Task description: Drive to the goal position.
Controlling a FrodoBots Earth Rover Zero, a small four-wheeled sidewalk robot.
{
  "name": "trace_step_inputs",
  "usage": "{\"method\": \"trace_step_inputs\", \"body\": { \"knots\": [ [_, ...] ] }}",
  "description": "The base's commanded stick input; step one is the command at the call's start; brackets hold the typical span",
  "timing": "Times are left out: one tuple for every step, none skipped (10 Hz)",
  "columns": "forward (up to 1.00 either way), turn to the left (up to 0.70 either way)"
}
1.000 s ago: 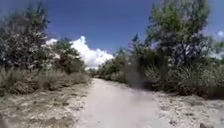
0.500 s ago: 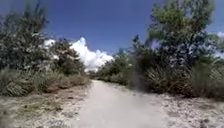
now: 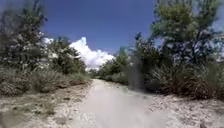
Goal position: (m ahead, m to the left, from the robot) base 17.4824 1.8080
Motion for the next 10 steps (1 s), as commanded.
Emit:
{"method": "trace_step_inputs", "body": {
  "knots": [
    [0.44,0.03],
    [0.44,0.02],
    [0.44,0.03],
    [0.44,0.21],
    [0.44,0.07],
    [0.44,0.02],
    [0.44,0.19],
    [0.44,0.27],
    [0.44,0.17],
    [0.44,0.14]
  ]
}}
